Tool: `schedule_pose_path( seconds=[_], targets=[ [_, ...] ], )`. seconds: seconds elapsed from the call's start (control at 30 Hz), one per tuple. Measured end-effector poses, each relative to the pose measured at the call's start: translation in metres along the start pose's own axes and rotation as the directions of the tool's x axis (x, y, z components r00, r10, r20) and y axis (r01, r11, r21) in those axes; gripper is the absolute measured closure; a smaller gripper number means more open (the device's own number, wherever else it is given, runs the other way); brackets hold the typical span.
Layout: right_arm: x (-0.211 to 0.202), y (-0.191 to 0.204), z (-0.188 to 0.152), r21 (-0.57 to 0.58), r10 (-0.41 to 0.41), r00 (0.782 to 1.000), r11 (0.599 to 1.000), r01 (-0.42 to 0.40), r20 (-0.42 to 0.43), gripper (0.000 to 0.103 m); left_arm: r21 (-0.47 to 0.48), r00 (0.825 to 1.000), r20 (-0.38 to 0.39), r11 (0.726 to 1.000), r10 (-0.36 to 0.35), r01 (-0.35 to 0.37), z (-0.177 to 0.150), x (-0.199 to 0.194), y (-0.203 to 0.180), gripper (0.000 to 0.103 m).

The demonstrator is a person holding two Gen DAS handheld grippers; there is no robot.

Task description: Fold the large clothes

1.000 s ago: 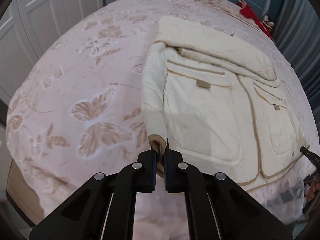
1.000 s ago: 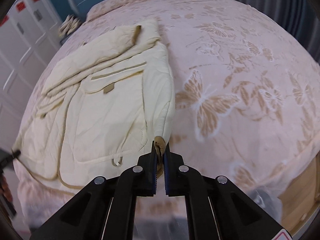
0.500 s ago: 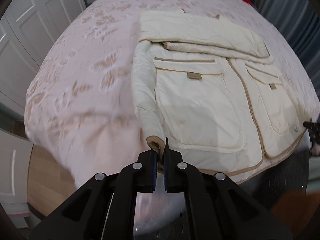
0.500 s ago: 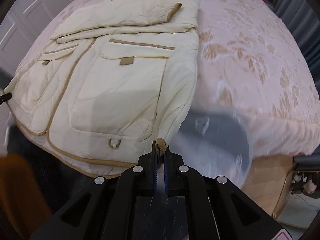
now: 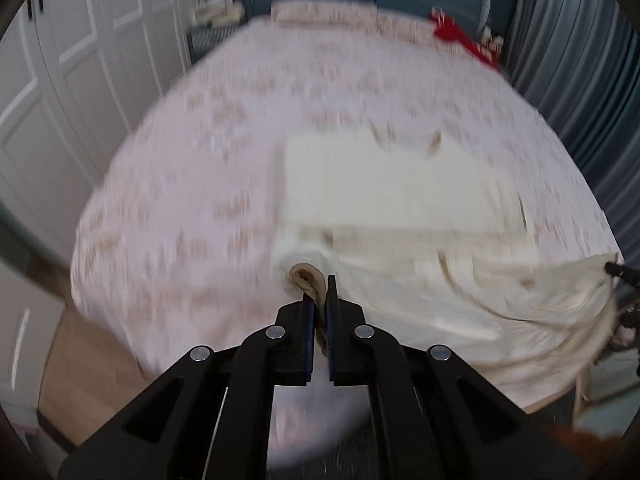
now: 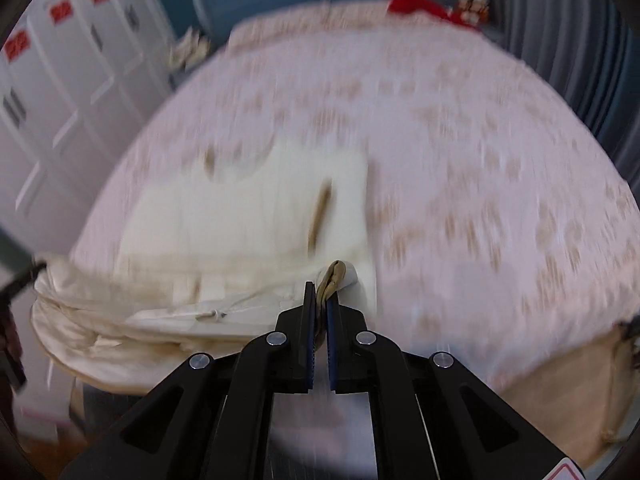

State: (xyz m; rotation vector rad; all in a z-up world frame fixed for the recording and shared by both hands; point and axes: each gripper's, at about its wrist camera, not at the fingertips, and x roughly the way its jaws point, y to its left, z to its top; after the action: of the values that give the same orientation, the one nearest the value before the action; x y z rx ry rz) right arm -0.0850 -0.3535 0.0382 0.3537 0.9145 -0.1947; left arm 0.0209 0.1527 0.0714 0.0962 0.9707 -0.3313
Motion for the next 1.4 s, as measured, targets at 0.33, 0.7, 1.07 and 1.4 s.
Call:
schedule_pose_path(
  seconds=[0.33, 0.7, 1.07, 1.4],
  targets=[
    [0.114, 0.003, 0.077, 0.156, -0.065, 0.991, 0.987, 0.047, 0.113, 0.099, -0.108, 0.992, 0.088, 0.991, 0.093, -0.084, 0.106, 0.121, 0.008, 0.098],
    [0.189, 0.007, 0.075, 0.150, -0.174, 0.983, 0.975, 0.164, 0.054, 0.099, -0.067, 0.973, -0.041, 0.971, 0.229, -0.231, 0.121, 0.235, -0.003, 0.096],
    [0.139, 0.000, 0.086, 0.205, -0.155, 0.952, 0.973, 0.101, 0.265, 0.052, -0.120, 0.959, 0.043, 0.954, 0.282, -0.275, 0.130, 0.225, 0.003, 0.020],
    [0.187, 0.010, 0.073, 0.100, -0.174, 0.980, 0.981, 0.165, 0.100, 0.052, -0.108, 0.974, 0.010, 0.968, 0.227, -0.224, 0.133, 0.228, 0.005, 0.023]
  ],
)
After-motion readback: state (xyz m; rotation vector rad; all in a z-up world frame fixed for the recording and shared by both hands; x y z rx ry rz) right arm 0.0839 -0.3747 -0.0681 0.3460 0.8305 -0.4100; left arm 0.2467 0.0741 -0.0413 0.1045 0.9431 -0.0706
